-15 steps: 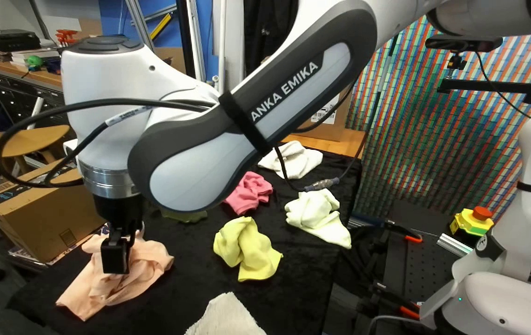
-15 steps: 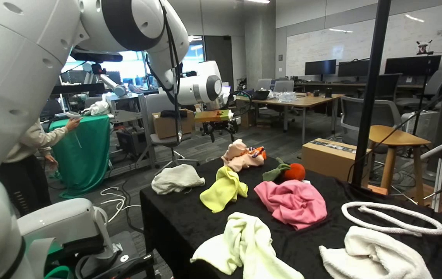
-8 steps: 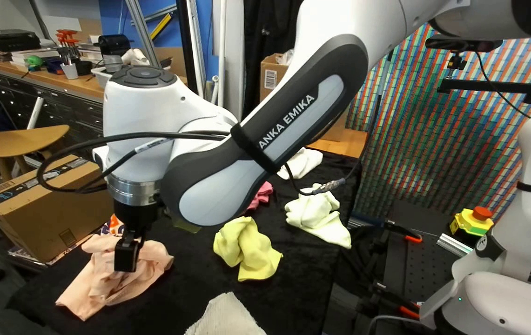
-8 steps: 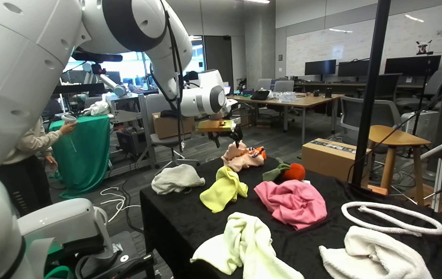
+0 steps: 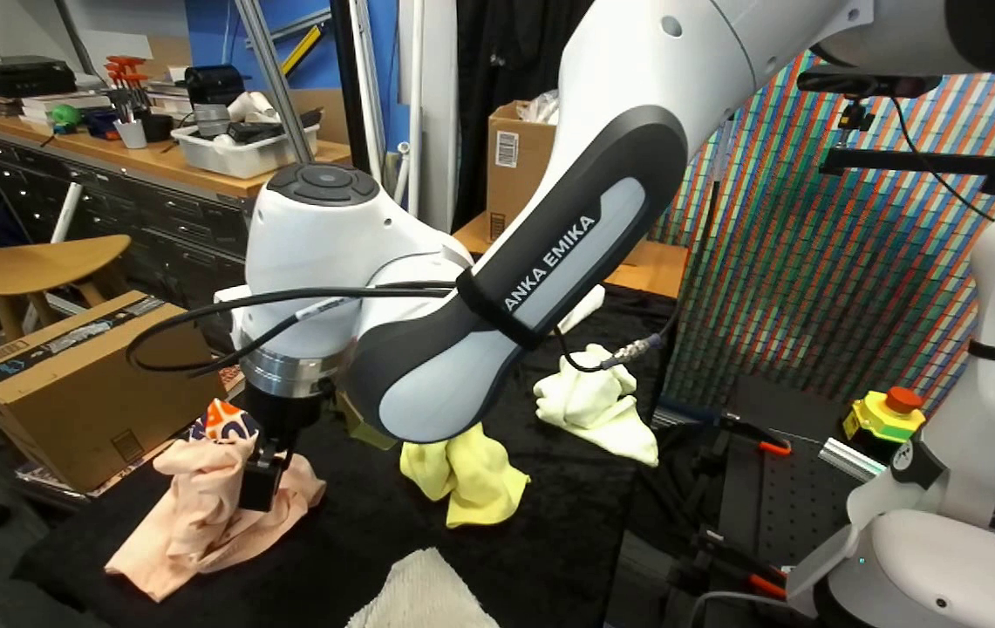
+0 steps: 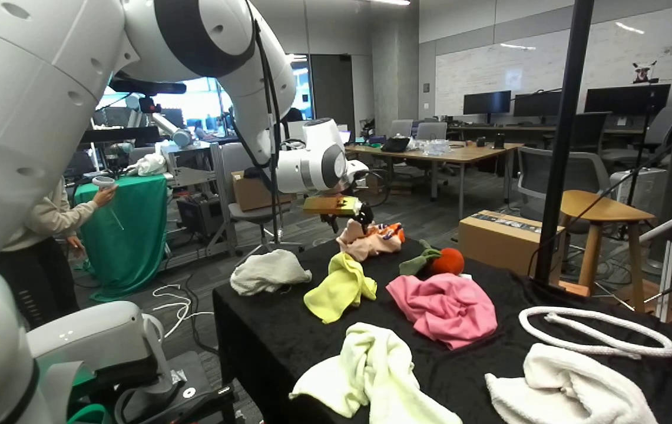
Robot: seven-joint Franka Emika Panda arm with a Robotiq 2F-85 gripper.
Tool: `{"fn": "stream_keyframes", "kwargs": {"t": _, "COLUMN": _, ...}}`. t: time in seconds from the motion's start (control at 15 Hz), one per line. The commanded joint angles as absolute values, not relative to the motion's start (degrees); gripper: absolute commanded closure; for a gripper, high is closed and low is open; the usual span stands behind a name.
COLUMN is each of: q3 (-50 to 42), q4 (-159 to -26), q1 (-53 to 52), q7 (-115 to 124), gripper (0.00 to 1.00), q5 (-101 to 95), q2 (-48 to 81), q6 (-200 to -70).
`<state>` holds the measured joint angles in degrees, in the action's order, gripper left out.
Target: Put the things on the table in a single pile
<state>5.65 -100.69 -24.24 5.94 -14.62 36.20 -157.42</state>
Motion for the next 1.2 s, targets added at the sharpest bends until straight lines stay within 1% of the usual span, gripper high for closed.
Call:
{"fn": "stream_keyframes", "kwargs": {"t": 0.0, "q3": 3.13, "q4": -101.92, "q1": -26.26, "q7": 9.43, "gripper": 0.0, "q5": -15.41, "q2": 36.06, "q6": -163.29}}
{"fn": "stream_keyframes", "kwargs": {"t": 0.27, "q3": -0.78, "q4": -101.13, "q1": -29.41, "q7": 13.09, "gripper": 0.0, "q5": -15.46, "q2": 37.67, "q6": -168.66}}
{"fn": "stream_keyframes", "kwargs": {"t": 0.53, "q3": -3.24, "q4": -99.83, "q1": -32.24, "q7": 14.04, "gripper": 0.0, "q5": -14.91, "q2": 39.51, "q6": -171.01}}
{"fn": "stream_keyframes", "kwargs": {"t": 1.13, "q3": -6.21, "q4": -94.39, "q1": -37.48, "q7": 15.29, "gripper": 0.0, "q5": -14.07, "q2": 42.05, "q6": -170.06}}
